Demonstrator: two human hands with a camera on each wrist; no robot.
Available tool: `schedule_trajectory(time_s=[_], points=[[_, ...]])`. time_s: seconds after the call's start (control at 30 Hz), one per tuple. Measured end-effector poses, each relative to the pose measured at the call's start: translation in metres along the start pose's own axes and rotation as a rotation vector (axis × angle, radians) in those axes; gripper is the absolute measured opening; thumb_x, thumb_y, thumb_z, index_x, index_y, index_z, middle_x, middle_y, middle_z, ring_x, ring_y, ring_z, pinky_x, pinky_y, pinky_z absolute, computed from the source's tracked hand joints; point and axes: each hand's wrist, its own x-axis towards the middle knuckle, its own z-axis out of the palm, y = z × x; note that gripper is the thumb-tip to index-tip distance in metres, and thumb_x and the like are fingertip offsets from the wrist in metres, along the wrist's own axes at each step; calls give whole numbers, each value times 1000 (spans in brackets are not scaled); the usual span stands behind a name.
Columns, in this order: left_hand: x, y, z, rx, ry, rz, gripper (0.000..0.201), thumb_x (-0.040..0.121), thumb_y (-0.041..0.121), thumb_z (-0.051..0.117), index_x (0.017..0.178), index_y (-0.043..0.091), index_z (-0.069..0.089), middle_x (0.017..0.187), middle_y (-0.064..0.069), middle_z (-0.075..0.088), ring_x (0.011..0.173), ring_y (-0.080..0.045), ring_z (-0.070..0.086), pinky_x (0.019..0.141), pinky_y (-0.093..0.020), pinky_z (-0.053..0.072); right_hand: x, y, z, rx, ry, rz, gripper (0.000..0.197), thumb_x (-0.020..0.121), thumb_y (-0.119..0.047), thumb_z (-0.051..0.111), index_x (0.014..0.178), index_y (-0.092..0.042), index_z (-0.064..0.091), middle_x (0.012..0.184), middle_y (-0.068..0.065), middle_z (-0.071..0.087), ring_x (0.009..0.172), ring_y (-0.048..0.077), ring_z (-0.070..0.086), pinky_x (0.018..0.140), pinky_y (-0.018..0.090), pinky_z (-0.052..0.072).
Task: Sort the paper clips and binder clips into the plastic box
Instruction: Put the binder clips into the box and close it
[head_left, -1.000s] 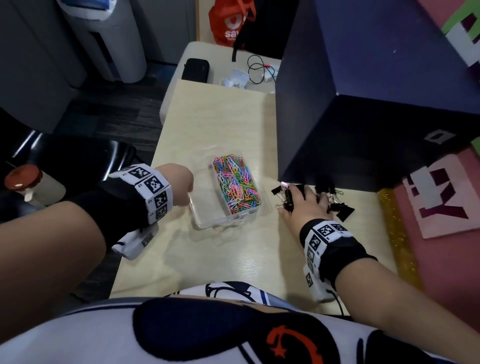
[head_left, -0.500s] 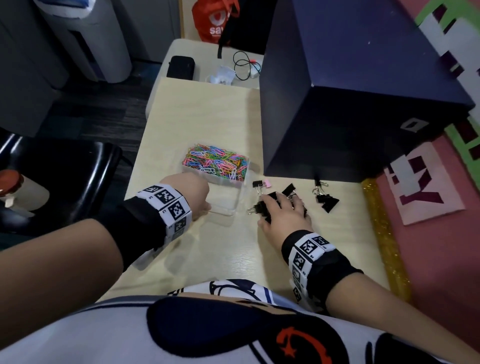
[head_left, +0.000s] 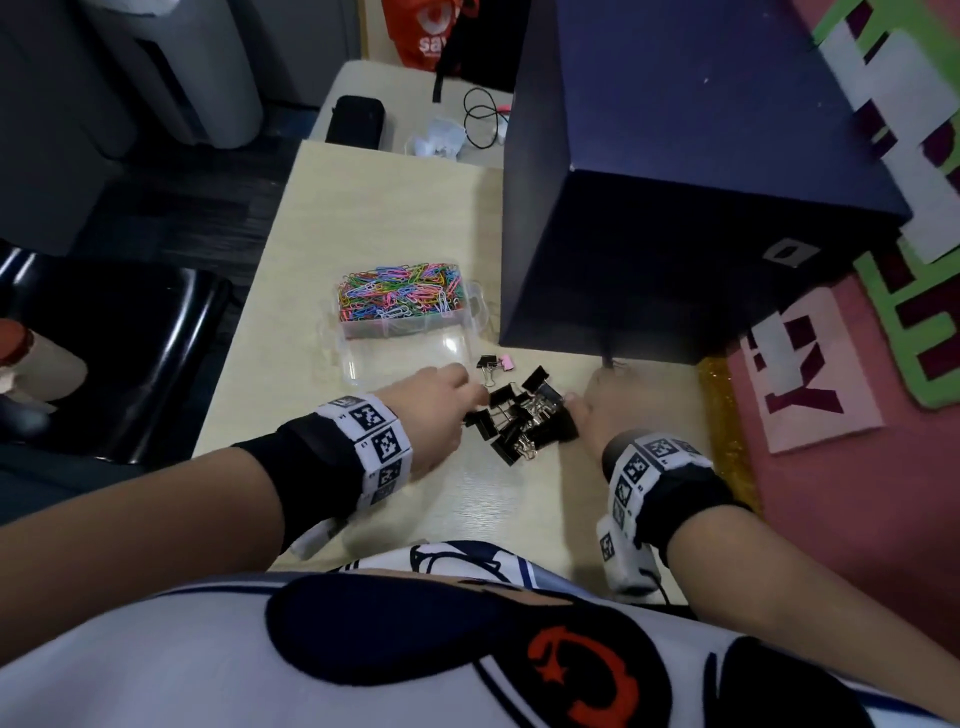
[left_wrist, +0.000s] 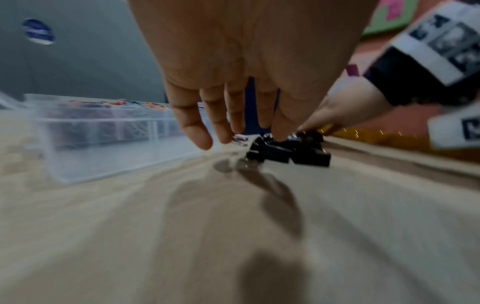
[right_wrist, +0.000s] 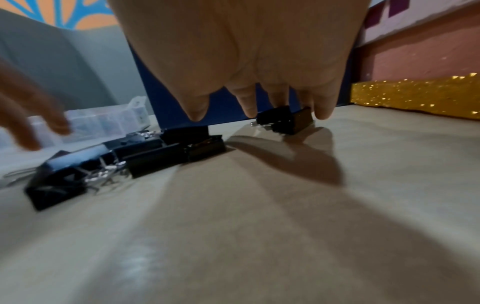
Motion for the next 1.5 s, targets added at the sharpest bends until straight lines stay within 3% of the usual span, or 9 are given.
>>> schedule_trajectory(time_s=[0.13, 0.3, 0.47, 0.7, 0.87, 1.0, 1.2, 1.33, 1.5], points=[[4, 1, 18, 207, -72, 64, 59, 89, 15, 50, 139, 36, 27, 145, 0, 29, 122, -26, 39, 88, -39, 49, -10, -12, 4, -20, -89, -121, 60, 93, -54, 42, 144, -25, 30, 159, 3, 13, 143, 31, 9, 111, 45, 26], [5, -2, 21, 241, -99, 8, 49, 86, 17, 60, 129, 25, 39, 122, -4, 43, 109, -26, 45, 81, -39, 50, -24, -26, 12, -106, -136, -237, 78, 82, -58, 58, 147, -28, 26, 157, -1, 14, 140, 28, 16, 110, 40, 30], [2, -1, 22, 239, -144, -90, 39, 82, 9, 63, 115, 19, 46, 104, -6, 45, 92, -27, 56, 61, -34, 44, -29, -31, 15, -109, -121, -308, 73, 84, -54, 60, 144, -24, 31, 148, 1, 28, 131, 28, 27, 104, 35, 34], [-6, -3, 16, 272, -133, -57, 48, 83, 9, 60, 124, 25, 40, 108, -6, 46, 96, -27, 54, 65, -35, 43, -29, -33, 16, -120, -66, -357, 50, 87, -39, 62, 130, -21, 44, 130, 4, 39, 118, 27, 36, 98, 33, 36], [-13, -9, 12, 275, -118, -52, 50, 83, 9, 59, 122, 27, 34, 110, -5, 47, 98, -28, 53, 66, -37, 46, -26, -37, 13, -66, -76, -329, 33, 81, -38, 68, 107, -22, 53, 115, 1, 43, 109, 23, 37, 83, 29, 35], [-16, -15, 2, 231, -43, -1, 35, 95, 27, 48, 127, 23, 34, 115, -6, 52, 101, -28, 54, 74, -39, 50, -25, -44, 9, -77, -104, -280, 32, 75, -38, 71, 95, -22, 53, 111, 0, 41, 108, 23, 37, 81, 28, 36], [-15, -43, -35, 205, 174, 13, 30, 96, 19, 46, 126, 22, 42, 114, -6, 55, 100, -27, 54, 75, -37, 48, -21, -55, 7, -103, -138, -223, 48, 71, -39, 73, 111, -21, 52, 117, 3, 44, 114, 26, 39, 90, 32, 39], [-11, -64, -44, 244, 169, -85, 49, 86, 4, 53, 127, 29, 41, 115, -4, 49, 102, -26, 48, 73, -35, 45, -20, -59, 8, -99, -169, -186, 51, 73, -40, 72, 115, -23, 49, 119, 5, 44, 116, 27, 38, 88, 35, 43], [-19, -45, -28, 238, 43, 41, 32, 94, 25, 44, 126, 24, 46, 120, -2, 51, 108, -25, 51, 81, -36, 49, -18, -61, 9, -124, -194, -159, 55, 74, -43, 72, 119, -24, 47, 120, 5, 43, 117, 29, 37, 89, 38, 45]])
